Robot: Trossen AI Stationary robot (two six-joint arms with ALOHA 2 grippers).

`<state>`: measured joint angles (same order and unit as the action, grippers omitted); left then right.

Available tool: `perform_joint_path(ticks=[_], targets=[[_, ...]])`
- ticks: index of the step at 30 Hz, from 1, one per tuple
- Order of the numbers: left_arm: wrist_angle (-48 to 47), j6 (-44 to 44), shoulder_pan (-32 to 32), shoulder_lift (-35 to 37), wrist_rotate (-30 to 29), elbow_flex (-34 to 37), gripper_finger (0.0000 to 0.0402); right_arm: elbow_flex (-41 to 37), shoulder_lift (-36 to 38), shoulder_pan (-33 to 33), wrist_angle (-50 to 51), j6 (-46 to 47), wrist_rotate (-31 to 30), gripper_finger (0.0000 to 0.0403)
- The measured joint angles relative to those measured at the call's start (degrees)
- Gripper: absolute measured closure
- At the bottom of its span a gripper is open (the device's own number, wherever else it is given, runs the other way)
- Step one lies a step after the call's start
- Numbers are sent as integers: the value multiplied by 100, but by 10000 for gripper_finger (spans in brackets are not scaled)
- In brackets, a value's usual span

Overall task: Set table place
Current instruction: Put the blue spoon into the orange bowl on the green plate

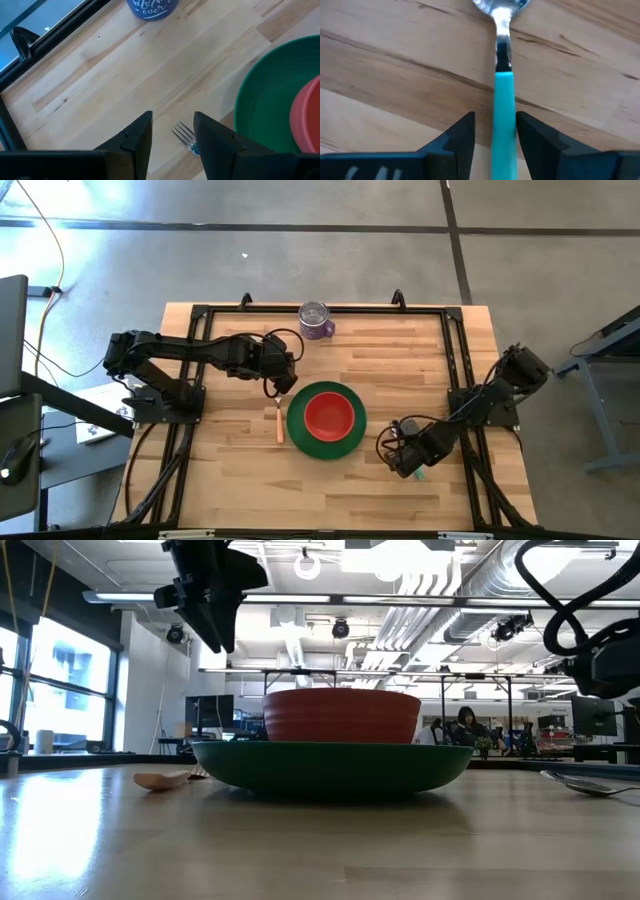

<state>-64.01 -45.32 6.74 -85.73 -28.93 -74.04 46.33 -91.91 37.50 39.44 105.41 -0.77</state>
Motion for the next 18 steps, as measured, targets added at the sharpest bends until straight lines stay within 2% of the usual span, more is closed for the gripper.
perform_joint_path(ticks=[8,11,15,18], targets=[[-4,2,0,0,0,0,270,-366,47,1,-288,218,-12,278],[-9,2,0,0,0,0,270,-368,41,0,-165,216,-34,307],[-10,2,0,0,0,0,270,-370,46,2,-113,215,-94,373],[-12,4,0,0,0,0,270,-372,78,4,-115,223,-119,387]])
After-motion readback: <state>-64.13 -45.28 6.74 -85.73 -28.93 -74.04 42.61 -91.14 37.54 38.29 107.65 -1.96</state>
